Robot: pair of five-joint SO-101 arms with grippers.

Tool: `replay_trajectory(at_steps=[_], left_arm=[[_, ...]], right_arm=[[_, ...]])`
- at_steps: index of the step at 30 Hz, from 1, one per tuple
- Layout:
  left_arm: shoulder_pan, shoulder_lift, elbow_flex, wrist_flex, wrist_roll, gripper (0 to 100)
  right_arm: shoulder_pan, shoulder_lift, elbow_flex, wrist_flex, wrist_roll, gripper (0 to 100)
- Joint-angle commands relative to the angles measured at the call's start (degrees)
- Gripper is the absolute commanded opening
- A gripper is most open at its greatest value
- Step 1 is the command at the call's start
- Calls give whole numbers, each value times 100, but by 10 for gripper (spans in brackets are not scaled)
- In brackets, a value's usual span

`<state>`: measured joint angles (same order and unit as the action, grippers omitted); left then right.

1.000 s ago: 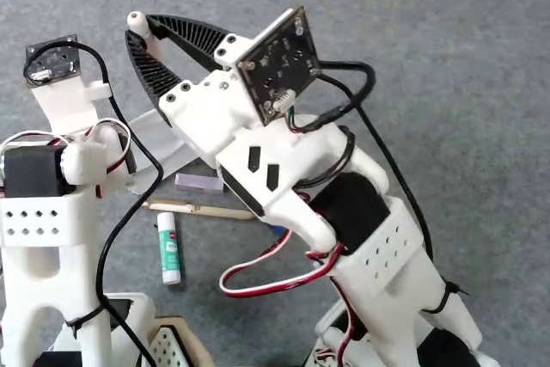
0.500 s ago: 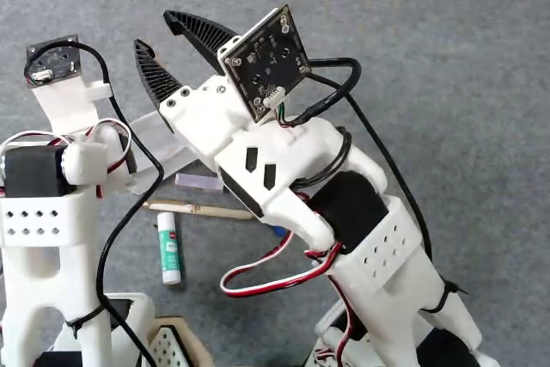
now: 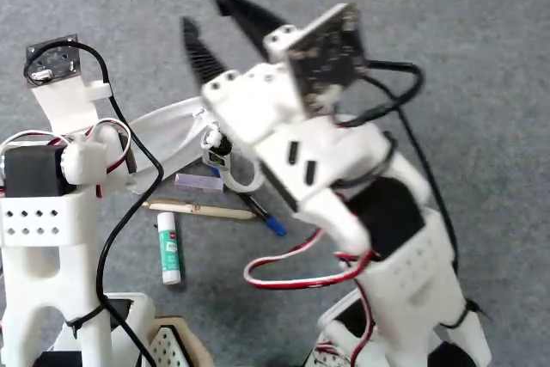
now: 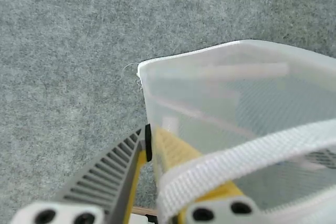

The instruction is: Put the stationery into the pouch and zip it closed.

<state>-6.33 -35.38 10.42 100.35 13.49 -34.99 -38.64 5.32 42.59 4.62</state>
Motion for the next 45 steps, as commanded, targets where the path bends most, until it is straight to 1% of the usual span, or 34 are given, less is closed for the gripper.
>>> replay_trajectory(at_steps=[1,6,13,16,19,22,27,30,35,39,45], left_arm=[[-119,44,-31,44,-9,28],[-725,44,-31,35,-9,28],[-1657,53,-40,-35,-18,28],[-2158,62,-31,-185,-18,28],[-2448,88,-22,-220,-18,28],[-2536,88,-22,-220,-18,28],[-2536,88,-22,-220,-18,28],[-2536,44,-31,-176,-18,28],[-2536,44,4,-176,-9,28],[-2536,44,22,-176,-9,28],[-2536,44,22,-176,-9,28]], right_arm=[[378,-295,-40,308,53,149],[615,-418,-31,721,18,149],[668,-400,13,1538,9,149],[642,-400,382,1732,0,149],[642,-400,998,1723,0,149],[633,-391,1525,1644,0,149],[633,-382,2413,1152,0,149],[484,-110,2730,1011,0,149],[246,866,2519,800,-53,149],[114,1622,2079,774,-457,151],[97,2923,1270,809,-484,149]])
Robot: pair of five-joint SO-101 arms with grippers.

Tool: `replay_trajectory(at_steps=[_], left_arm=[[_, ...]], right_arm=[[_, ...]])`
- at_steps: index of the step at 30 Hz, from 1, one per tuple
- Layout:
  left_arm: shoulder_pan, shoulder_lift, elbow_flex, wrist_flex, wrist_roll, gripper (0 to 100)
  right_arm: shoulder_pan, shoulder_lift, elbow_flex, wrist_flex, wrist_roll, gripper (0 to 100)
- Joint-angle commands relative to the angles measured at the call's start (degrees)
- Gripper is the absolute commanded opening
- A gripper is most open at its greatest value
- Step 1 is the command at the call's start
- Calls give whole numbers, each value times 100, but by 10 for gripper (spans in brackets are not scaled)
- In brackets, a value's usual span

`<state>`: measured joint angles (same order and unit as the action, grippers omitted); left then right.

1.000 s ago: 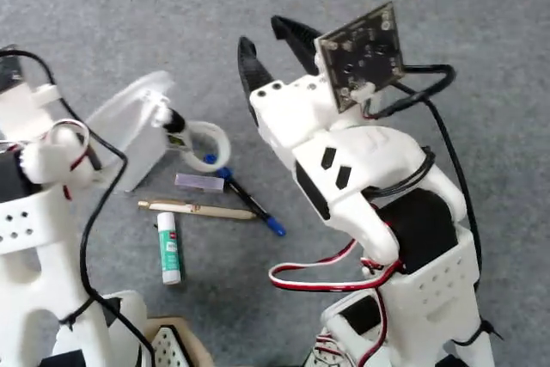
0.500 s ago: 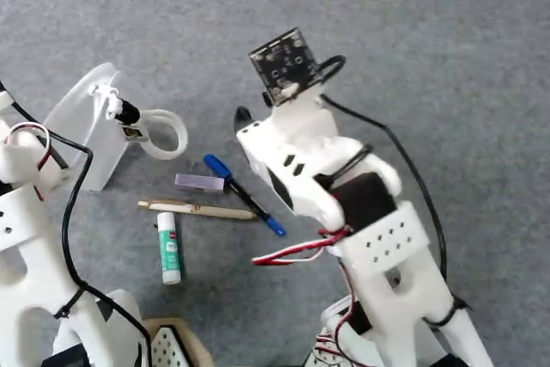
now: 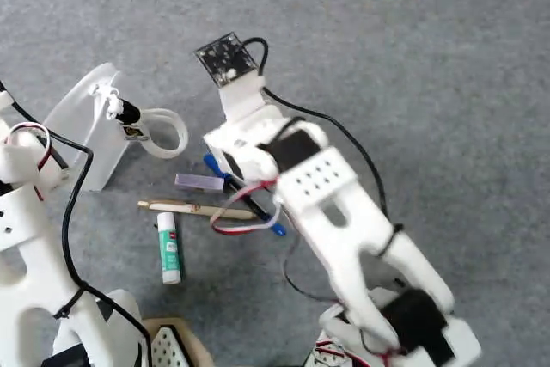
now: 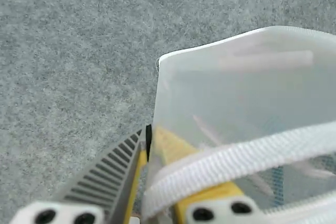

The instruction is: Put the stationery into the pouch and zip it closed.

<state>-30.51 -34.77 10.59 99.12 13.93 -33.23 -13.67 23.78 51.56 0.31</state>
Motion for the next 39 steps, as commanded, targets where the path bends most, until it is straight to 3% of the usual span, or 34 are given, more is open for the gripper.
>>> replay_trajectory(at_steps=[1,16,32,39], left_arm=[[-119,-18,4,-53,-53,28],[-127,-18,4,-44,-62,28],[-127,-18,13,-44,-62,28],[-127,-18,13,-44,-62,28]], right_arm=[[-88,655,-708,-88,-53,149],[-519,3363,-2527,949,-62,152],[-492,4365,-3108,914,-53,150],[-105,4734,-3451,941,-53,149]])
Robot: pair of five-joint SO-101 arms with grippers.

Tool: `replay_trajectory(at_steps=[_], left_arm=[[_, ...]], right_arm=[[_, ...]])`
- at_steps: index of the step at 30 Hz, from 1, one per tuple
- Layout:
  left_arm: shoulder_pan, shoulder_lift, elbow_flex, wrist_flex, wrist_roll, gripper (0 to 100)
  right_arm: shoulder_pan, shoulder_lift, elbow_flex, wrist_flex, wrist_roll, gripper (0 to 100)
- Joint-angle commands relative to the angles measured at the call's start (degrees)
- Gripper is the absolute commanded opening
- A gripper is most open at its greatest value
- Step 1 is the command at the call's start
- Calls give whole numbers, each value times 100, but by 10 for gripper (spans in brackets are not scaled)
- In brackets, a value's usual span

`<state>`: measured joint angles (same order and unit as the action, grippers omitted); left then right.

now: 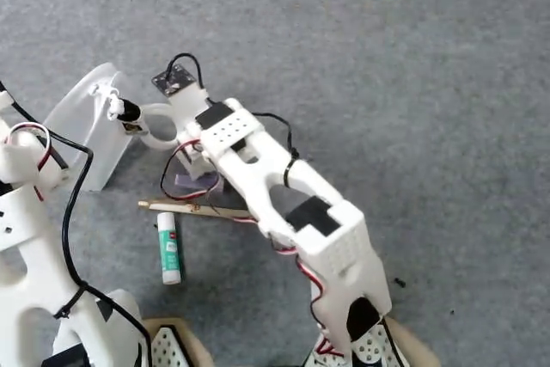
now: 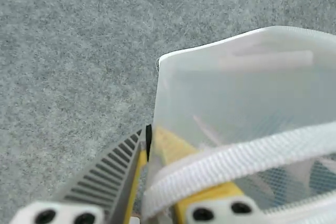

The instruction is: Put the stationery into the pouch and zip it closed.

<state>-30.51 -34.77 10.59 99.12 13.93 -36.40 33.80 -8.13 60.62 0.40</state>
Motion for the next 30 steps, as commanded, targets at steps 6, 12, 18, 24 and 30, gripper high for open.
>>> replay_trajectory(at_steps=[6,12,18,24,30], left_arm=[[-127,18,13,-44,-62,28],[-127,9,13,-44,-62,28],[-127,9,13,-44,-62,28],[-110,-18,40,-44,-62,28],[-84,-18,259,-44,-62,28]], right_arm=[[369,22,-215,35,-53,148],[369,22,-251,0,-26,112],[369,22,-251,-9,-44,19],[369,-31,-303,9,-44,12],[369,-488,-418,35,-53,12]])
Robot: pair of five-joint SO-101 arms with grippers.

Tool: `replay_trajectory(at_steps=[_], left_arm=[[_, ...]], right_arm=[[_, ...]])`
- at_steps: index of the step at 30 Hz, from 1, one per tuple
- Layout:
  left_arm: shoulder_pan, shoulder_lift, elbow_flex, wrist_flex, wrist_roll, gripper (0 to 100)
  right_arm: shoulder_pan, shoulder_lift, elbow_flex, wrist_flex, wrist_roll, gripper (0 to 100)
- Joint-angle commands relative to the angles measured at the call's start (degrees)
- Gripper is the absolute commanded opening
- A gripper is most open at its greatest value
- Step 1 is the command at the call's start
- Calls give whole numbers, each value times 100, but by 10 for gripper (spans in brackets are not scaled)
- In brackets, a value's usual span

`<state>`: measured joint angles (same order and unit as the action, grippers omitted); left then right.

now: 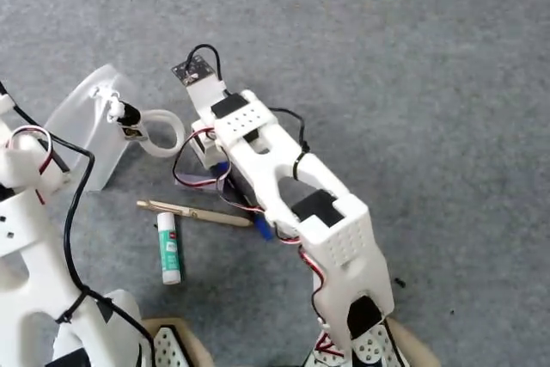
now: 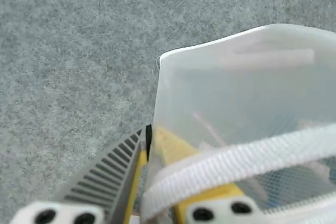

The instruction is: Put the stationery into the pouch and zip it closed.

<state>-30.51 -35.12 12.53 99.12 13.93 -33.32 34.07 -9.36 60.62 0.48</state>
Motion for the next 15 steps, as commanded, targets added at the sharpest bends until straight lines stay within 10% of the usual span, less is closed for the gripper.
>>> replay_trajectory(at_steps=[1,15], left_arm=[[-84,18,66,-44,-62,28],[-66,9,57,149,-62,28]], right_arm=[[62,-637,-277,35,-62,12],[352,-2642,-303,-18,-193,12]])
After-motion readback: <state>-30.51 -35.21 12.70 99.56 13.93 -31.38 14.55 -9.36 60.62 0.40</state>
